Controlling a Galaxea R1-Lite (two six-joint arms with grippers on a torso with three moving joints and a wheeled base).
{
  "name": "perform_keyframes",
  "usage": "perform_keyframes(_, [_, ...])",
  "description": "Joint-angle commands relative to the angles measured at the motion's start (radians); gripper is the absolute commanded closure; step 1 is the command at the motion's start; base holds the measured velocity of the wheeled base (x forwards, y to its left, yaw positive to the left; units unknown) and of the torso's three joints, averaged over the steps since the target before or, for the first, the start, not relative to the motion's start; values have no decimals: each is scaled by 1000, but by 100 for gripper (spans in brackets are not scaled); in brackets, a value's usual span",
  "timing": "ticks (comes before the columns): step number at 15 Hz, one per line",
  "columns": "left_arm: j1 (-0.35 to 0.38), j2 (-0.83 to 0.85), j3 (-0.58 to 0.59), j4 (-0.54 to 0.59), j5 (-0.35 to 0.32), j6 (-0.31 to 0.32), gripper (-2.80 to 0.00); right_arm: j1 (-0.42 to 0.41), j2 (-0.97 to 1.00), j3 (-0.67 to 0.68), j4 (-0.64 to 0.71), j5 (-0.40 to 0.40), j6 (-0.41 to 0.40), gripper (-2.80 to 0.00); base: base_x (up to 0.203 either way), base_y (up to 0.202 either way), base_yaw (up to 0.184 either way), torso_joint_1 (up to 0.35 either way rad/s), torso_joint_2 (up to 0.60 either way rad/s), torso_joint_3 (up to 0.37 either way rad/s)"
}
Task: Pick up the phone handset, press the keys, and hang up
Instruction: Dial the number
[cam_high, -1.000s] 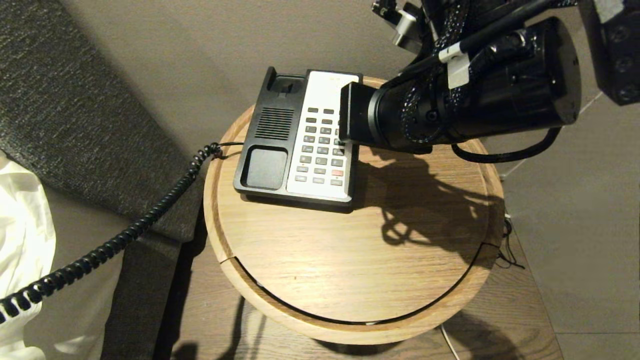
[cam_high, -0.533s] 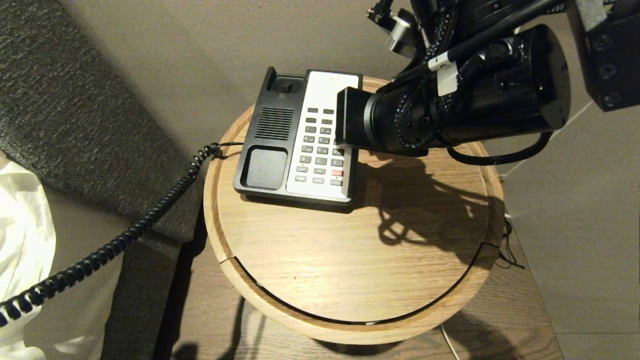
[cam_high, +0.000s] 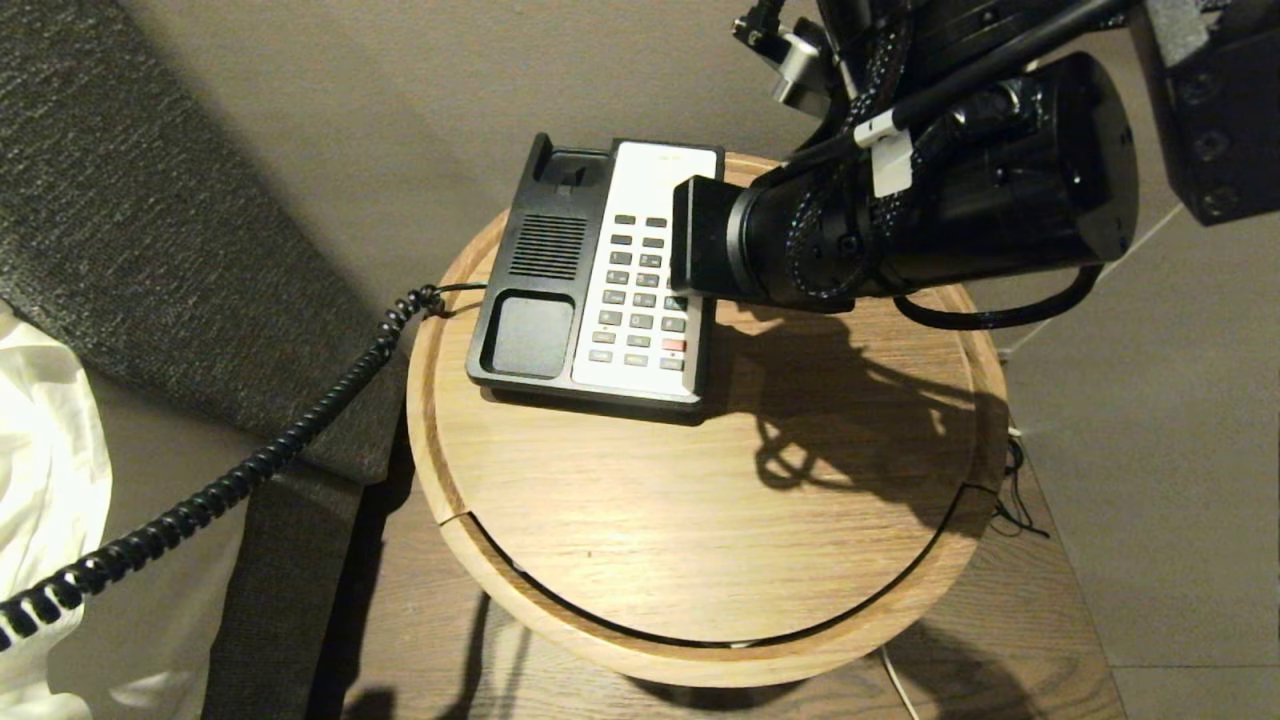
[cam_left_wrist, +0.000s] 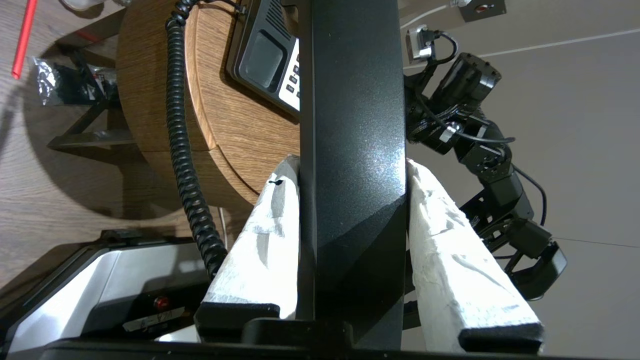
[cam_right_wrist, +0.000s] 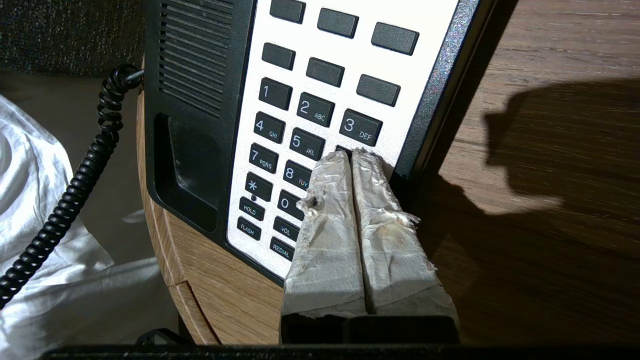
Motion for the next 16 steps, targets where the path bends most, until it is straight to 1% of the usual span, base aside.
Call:
perform_keyframes(1, [0,0,1,4,1,-5,0,2,-21,-2,5,3,5,0,0,0,0,0,0,0])
perform_keyframes(7, [0,0,5,4,-2,-5,0,52,-63,-1,43,10,30,0,0,0,0,0,0,0])
perform_keyframes(9, [0,0,10,4,-2,-5,0,55,-58,-1,61,10,45,0,0,0,0,0,0,0])
perform_keyframes(16, [0,-2,10,5,-3,-5,0,53,-19,-1,63,-2,38,0,0,0,0,0,0,0])
